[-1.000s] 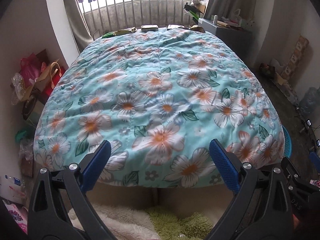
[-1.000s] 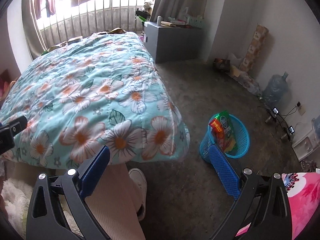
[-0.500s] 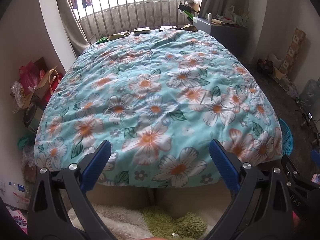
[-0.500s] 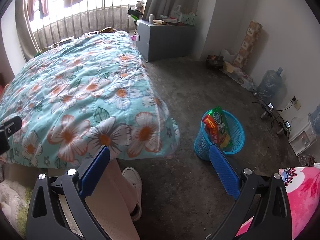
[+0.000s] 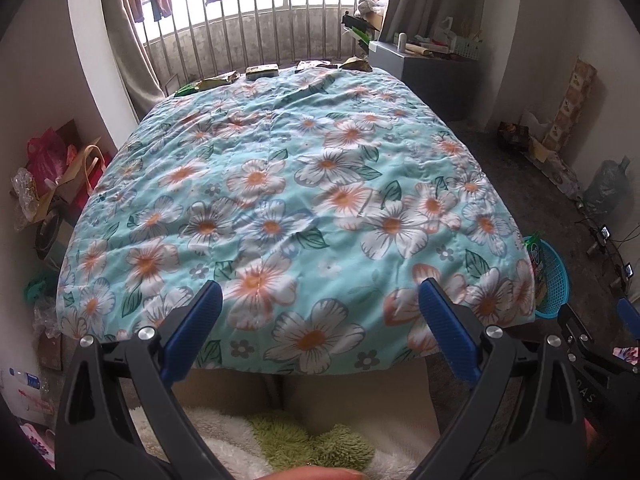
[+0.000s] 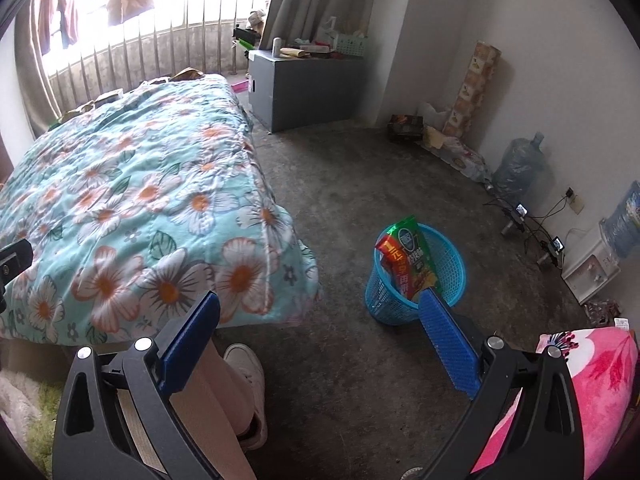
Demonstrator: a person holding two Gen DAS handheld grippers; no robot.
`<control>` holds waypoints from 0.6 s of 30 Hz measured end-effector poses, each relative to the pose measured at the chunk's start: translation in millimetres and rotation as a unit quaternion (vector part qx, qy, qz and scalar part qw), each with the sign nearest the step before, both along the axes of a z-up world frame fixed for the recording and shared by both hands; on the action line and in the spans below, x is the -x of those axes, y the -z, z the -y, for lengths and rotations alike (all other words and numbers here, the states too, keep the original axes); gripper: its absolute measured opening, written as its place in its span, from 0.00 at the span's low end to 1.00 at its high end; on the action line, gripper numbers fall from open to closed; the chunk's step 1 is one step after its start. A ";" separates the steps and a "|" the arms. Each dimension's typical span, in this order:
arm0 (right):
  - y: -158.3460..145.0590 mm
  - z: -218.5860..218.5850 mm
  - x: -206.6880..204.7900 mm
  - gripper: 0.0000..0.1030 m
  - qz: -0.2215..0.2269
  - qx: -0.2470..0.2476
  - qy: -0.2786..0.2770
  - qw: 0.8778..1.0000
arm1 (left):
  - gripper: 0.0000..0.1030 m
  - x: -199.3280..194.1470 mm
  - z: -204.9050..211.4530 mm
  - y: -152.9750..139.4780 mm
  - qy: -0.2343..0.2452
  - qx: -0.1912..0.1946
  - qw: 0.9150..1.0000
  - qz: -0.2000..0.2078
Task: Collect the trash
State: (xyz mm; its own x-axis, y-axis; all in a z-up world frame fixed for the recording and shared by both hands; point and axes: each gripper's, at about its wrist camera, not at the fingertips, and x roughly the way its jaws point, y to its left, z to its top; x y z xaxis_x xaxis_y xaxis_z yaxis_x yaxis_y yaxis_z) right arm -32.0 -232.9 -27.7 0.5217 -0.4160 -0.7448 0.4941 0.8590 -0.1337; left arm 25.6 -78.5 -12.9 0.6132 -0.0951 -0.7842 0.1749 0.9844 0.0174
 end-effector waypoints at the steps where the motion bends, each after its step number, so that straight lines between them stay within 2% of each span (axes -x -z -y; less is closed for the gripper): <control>1: -0.4 1.0 0.5 0.94 0.001 0.000 0.001 1.000 | 0.91 0.7 1.2 -0.5 0.002 -0.001 1.000 0.001; 18: 2.0 3.5 0.1 0.94 0.001 -0.007 -0.005 1.000 | 0.91 4.2 6.7 -1.4 0.007 -0.007 1.000 0.001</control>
